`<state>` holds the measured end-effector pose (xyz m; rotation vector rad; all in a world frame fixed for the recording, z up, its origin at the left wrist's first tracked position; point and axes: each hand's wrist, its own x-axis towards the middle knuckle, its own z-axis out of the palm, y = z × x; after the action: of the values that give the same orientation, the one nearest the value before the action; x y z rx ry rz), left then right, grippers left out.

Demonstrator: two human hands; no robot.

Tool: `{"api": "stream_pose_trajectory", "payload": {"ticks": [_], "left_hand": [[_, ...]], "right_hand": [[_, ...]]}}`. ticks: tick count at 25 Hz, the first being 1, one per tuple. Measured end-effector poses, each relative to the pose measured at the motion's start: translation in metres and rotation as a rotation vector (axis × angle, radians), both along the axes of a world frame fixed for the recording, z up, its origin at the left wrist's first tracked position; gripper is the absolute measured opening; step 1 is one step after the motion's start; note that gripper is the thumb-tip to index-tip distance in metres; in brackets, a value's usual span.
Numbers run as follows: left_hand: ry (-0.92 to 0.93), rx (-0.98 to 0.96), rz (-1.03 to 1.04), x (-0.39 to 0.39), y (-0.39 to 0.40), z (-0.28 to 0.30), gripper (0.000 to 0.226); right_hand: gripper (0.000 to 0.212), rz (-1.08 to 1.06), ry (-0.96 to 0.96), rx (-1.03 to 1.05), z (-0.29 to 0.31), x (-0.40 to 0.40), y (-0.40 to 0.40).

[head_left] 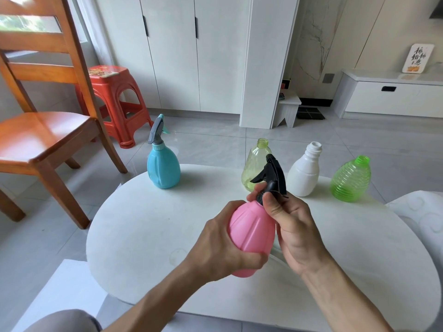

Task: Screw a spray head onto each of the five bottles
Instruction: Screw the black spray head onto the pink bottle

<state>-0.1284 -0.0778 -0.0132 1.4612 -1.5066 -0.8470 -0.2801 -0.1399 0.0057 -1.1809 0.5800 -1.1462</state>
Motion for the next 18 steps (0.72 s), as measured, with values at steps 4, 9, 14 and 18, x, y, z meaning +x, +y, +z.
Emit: {"api": "stream_pose_trajectory", "payload": {"ticks": [4,9,14,18], "left_hand": [[-0.020,0.020,-0.005,-0.002,-0.004,0.000,0.079],[-0.298,-0.161,0.209,-0.011,-0.005,-0.009,0.083],[-0.126,-0.087,0.465,0.027,-0.042,0.001,0.086],[-0.059,-0.091,0.556,0.056,-0.087,0.005,0.095]], "right_hand": [[0.033,-0.134,0.051,-0.026,-0.002,0.000,0.004],[0.028,-0.179,0.172,-0.090,0.000,0.015,0.005],[0.059,-0.073,0.553,-0.038,-0.005,0.014,0.002],[0.034,-0.117,0.607,-0.023,-0.008,-0.016,0.004]]}}
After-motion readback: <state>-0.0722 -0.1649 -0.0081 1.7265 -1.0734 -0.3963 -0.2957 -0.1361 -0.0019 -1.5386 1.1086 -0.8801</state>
